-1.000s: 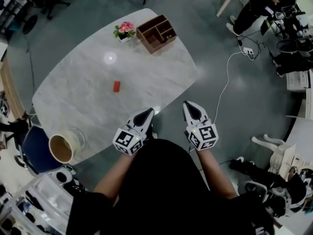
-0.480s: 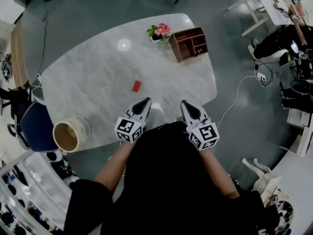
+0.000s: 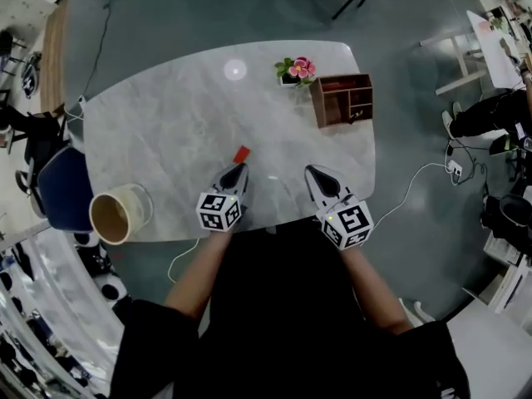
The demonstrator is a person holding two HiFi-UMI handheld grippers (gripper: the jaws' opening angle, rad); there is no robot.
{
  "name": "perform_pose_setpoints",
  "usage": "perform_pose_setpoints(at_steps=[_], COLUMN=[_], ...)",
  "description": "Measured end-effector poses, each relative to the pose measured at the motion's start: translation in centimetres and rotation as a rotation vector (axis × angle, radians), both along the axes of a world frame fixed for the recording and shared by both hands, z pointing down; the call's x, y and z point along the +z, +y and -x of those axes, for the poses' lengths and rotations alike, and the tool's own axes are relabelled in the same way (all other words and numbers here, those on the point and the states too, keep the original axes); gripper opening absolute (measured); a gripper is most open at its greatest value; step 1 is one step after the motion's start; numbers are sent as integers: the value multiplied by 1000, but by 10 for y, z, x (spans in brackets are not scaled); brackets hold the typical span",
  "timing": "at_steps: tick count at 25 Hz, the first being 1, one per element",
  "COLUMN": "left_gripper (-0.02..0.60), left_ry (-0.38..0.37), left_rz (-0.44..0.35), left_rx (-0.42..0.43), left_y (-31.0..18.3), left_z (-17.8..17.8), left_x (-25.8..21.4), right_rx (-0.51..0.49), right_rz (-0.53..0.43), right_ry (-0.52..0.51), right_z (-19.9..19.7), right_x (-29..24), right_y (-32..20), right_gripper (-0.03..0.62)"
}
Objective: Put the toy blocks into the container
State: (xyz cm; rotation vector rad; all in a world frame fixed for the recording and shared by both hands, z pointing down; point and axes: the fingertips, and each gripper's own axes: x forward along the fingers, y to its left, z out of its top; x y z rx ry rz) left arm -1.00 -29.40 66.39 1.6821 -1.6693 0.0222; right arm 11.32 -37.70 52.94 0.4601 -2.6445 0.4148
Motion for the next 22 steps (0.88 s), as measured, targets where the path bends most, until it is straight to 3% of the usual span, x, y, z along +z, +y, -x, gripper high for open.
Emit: perform_pose_setpoints(at_steps=[4, 5, 7, 11, 22], left_gripper=[11, 29, 125, 185, 196], left_ry=[-75, -98, -140, -182, -250], left_rz=[86, 116, 177, 286, 452], left_rx=[6, 9, 20, 39, 111], left_y=[-9, -11, -14, -14, -17], left_z=[8, 10, 13, 20, 25], left_x=[28, 36, 54, 93, 141], right_rx=[-31, -41, -57, -93, -109], right_rz=[21, 27, 38, 63, 107], right_ry=[-1, 3, 10, -10, 9], right_z=[5, 4, 0, -5, -34], right_x=[13, 16, 21, 27, 49], right_y=[-13, -15, -18, -21, -50], right_gripper=[0, 0, 0, 0, 0])
